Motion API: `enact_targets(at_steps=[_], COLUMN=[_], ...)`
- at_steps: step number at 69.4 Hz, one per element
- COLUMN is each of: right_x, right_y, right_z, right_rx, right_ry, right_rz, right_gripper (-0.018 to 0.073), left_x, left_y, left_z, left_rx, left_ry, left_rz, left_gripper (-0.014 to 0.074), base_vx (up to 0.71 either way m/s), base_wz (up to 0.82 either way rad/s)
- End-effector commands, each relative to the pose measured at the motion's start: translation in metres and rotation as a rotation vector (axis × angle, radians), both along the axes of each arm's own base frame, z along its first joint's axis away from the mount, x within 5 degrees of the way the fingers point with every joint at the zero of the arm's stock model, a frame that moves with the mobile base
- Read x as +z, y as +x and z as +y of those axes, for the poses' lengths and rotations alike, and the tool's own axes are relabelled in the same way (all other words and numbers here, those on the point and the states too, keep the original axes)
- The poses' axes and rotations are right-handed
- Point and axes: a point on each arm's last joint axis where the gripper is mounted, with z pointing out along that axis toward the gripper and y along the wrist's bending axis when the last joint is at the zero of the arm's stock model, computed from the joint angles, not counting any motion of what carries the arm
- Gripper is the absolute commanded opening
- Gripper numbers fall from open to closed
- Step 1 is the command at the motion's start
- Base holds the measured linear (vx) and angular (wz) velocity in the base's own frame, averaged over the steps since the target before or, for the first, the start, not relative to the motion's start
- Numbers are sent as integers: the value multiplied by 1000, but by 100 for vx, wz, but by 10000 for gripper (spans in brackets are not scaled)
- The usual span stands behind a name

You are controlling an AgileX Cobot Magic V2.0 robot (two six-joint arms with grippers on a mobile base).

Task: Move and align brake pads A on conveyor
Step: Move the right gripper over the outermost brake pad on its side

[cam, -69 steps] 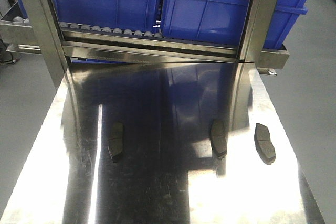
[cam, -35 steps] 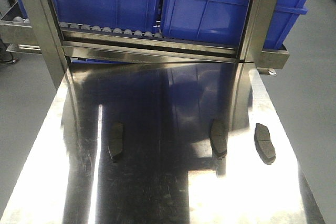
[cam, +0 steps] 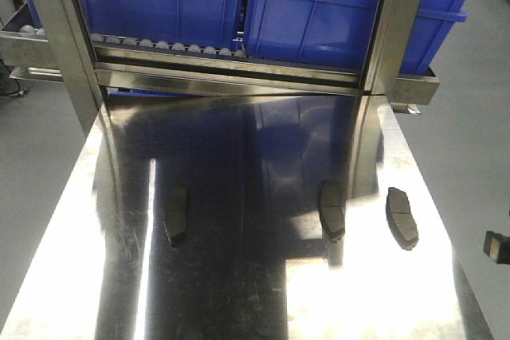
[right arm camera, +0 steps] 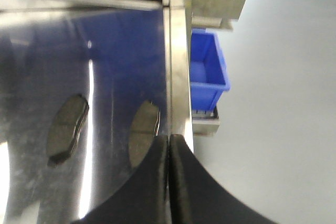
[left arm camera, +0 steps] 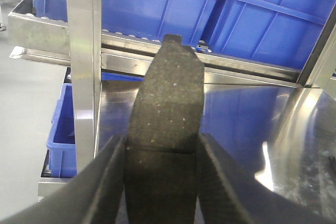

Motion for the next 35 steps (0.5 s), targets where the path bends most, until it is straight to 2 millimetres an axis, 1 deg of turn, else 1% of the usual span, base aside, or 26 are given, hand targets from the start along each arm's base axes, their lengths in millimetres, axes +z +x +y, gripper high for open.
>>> enact_targets(at_steps=[1,9,16,24,32,35], right_x=[12,8,3,4,14,18], right_y=[9,12,14,18,24,28], right_z=[-1,-1,-1,-1,0,0], right_rx=[-5,-1,6,9,13,17], right_ry=[-10,-12,-15,-18,-16,-15], right_rz=[-54,-4,37,53,69,76], right_gripper=[-7,17,83,215,368,405], left_x=[19,19,19,19,19,19], left_y=[1,1,1,1,1,1], left_z=[0,0,0,0,0,0], left_rx=[6,6,6,6,6,6], left_ry=[-28,-28,-28,-28,-28,-28], left_rz=[-126,-126,-126,-126,-126,-126], left_gripper=[-6,-6,-6,-6,-6,-6], base_vx=[0,0,0,0,0,0], base_wz=[0,0,0,0,0,0])
